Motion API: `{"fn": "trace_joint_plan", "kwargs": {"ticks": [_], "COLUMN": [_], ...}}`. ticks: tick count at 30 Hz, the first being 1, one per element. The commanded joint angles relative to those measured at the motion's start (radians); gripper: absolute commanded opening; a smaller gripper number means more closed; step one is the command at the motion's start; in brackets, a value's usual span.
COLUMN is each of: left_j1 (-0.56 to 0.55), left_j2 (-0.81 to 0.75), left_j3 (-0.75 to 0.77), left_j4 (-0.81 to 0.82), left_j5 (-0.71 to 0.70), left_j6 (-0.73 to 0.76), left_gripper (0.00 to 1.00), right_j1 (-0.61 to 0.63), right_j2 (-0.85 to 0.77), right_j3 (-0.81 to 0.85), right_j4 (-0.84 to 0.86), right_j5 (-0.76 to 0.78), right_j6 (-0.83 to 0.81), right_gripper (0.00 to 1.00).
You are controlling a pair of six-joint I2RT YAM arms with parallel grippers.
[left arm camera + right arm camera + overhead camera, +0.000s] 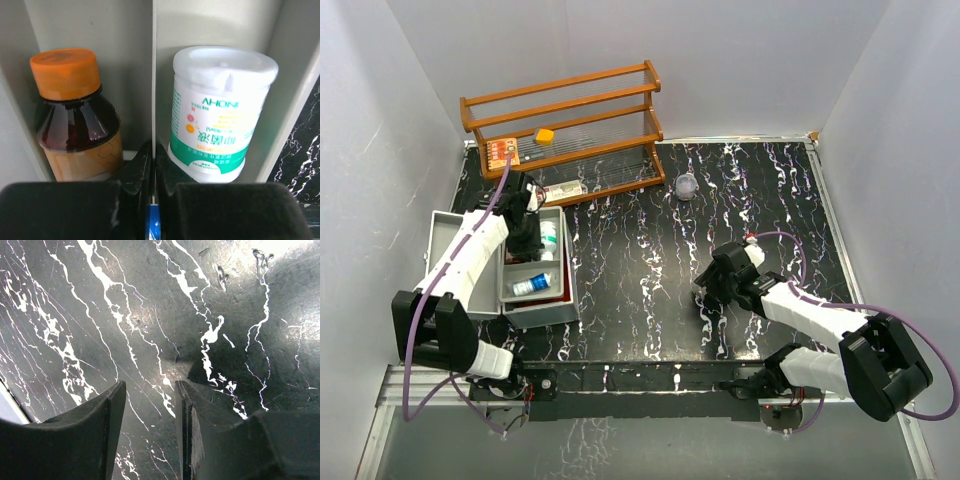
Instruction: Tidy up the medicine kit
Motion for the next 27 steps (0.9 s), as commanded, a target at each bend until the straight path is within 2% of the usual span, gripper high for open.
{"fn": "trace_joint_plan", "kwargs": {"ticks": [1, 9, 19, 27], "left_j1": [0.012, 0.013, 0.012, 0.012], "left_j2": [0.02, 0.029, 0.032, 0.06], "left_j3": [0.009, -0.004, 0.045, 0.015], "left_j4": [0.006, -0.035, -0.106, -0.054], "left_j5": [-0.024, -0.034, -0.008, 0.016], "left_j6": [-0.019, -0.058, -0.021, -0.027], "left_gripper": [0.0, 0.0, 0.0, 0.0], "right_j1": [-0.004, -0.003, -0.004, -0.004], "right_j2": [-0.01, -0.017, -0.013, -0.012], "right_j3": [0.037, 0.028, 0.019, 0.013], "right_j4": [0.039, 0.039, 0.049, 0.051], "right_j5": [0.002, -0.001, -0.009, -0.011], "right_j6": [-0.005, -0.002, 0.008, 0.011], "right_gripper": [0.41, 0.41, 0.41, 0.41]}}
